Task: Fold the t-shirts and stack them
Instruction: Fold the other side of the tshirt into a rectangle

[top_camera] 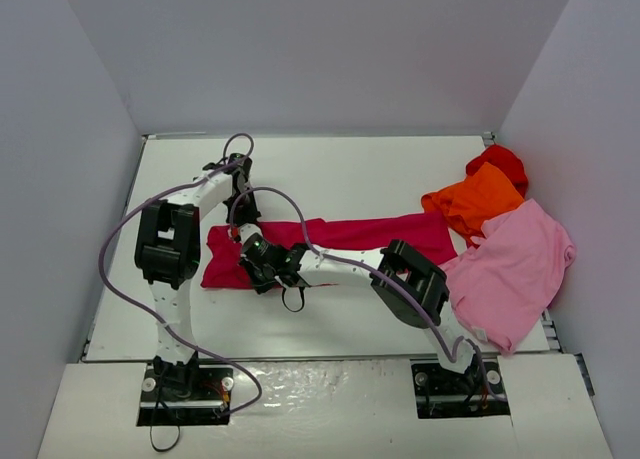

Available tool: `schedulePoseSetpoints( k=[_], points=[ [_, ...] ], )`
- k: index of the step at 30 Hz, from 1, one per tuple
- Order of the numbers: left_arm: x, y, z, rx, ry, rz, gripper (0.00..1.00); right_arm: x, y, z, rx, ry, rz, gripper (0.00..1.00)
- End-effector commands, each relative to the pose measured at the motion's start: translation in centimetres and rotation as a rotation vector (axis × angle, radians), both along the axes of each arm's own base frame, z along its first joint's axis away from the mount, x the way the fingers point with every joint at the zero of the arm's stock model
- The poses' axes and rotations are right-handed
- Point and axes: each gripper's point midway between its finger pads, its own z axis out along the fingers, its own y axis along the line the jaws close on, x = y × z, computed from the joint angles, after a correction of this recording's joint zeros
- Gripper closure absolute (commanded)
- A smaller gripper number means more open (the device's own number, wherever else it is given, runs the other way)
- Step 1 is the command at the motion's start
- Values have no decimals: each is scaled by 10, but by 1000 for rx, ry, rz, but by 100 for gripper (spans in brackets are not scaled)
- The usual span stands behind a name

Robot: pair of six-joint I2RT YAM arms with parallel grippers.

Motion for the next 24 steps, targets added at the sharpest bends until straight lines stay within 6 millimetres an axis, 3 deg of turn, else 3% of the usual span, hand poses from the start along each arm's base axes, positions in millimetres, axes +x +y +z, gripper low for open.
schedulePoseSetpoints(
  k=[1,6,10,13,20,24],
  points=[
    [25,11,-7,51,-63,6,100,-22,14,38,89,12,46,100],
    [25,12,-5,50,-66,10,100,-18,14,32,78,4,35,98],
    [23,13,-4,51,-76,16,100,-7,15,41,85,-47,-1,72],
    [23,15,7,48,-136,32,100,13,15,70,110,-141,-48,63],
    [32,25,73,56,-352,90,100,58,9,132,193,-251,-85,60],
    [21,39,128,77,-485,123,100,84,-17,182,245,-340,-158,64]
  ],
)
